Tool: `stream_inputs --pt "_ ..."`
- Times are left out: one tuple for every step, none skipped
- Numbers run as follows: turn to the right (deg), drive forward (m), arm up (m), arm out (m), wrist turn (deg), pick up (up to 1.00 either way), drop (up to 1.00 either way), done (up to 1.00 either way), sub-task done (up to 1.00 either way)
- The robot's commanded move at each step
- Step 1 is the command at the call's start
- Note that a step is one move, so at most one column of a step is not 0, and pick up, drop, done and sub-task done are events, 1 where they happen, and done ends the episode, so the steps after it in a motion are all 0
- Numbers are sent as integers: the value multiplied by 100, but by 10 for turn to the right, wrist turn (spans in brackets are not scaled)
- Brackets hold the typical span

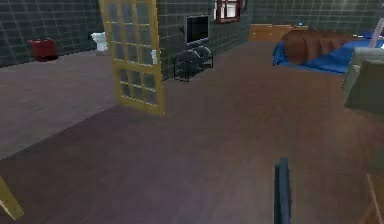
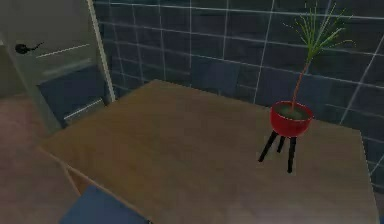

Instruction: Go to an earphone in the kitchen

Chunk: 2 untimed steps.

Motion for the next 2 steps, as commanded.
stream_inputs --pt "-450 0 0 0 0 0 0 0 0" --pt "-450 0 0 0 0 0 0 0 0"
